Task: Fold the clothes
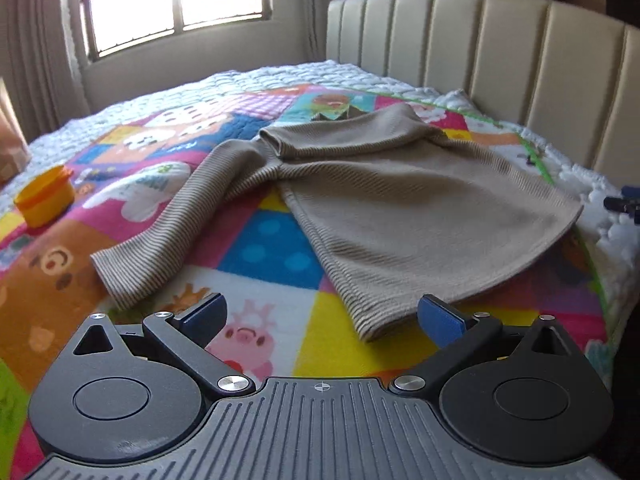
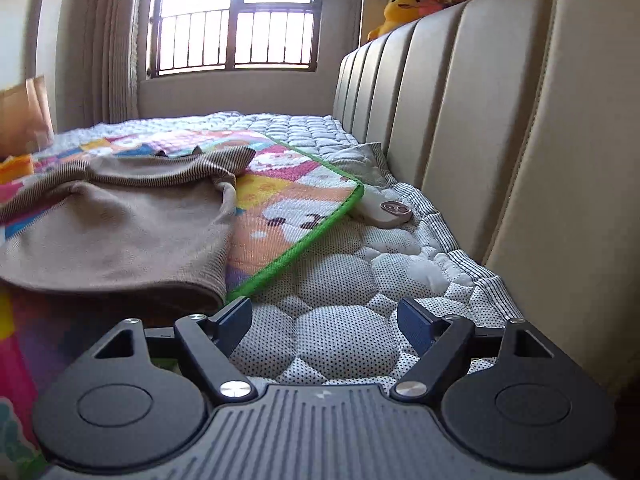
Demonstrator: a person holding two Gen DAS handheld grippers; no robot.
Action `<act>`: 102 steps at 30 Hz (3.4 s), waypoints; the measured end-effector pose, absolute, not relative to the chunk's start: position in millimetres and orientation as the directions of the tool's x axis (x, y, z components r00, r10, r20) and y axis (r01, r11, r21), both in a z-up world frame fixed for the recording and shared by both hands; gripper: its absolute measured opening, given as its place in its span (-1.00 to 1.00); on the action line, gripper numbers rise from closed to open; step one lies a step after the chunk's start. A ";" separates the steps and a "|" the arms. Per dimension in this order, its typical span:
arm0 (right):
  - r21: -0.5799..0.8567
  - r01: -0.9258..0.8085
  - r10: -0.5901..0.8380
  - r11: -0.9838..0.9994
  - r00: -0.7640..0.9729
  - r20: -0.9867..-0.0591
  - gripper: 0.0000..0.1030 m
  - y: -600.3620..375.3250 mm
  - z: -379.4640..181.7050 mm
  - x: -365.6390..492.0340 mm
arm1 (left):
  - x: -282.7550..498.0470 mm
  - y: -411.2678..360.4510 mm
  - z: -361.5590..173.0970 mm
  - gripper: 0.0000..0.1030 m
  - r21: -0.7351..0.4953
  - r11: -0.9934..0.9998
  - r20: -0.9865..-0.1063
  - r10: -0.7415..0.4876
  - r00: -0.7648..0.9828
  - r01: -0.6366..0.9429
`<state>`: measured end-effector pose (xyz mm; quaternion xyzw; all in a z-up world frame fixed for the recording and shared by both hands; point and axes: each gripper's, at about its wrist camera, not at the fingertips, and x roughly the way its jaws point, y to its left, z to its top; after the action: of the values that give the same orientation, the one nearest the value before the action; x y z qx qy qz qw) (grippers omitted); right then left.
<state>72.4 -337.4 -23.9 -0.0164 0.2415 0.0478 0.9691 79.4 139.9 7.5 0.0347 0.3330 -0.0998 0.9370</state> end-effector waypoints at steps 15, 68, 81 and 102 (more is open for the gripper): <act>0.201 -0.367 0.417 0.908 0.834 -0.360 0.68 -243.3 -3.0 147.1 | 167.2 231.8 -22.9 0.67 0.207 0.977 -0.681 0.183 0.709 -0.052; 0.645 -0.122 0.318 0.754 0.927 -0.197 1.00 -370.7 -88.8 239.1 | 326.2 -18.7 48.6 0.43 -0.156 0.966 -0.549 -0.259 0.795 0.208; 0.590 -0.062 0.337 0.805 0.867 -0.368 1.00 -357.9 -86.0 262.5 | 293.0 67.7 -25.7 0.64 -0.278 0.957 -0.628 -0.248 0.737 0.085; -0.182 -0.169 0.047 0.969 0.846 -0.531 0.18 -239.7 10.8 317.2 | 307.0 139.3 -12.1 1.00 -0.271 0.948 -0.479 -0.282 0.831 0.166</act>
<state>317.2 -239.7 10.8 -0.1117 0.2717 0.0565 0.9542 307.0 139.3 -12.1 -0.1098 0.2656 -0.1179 0.9505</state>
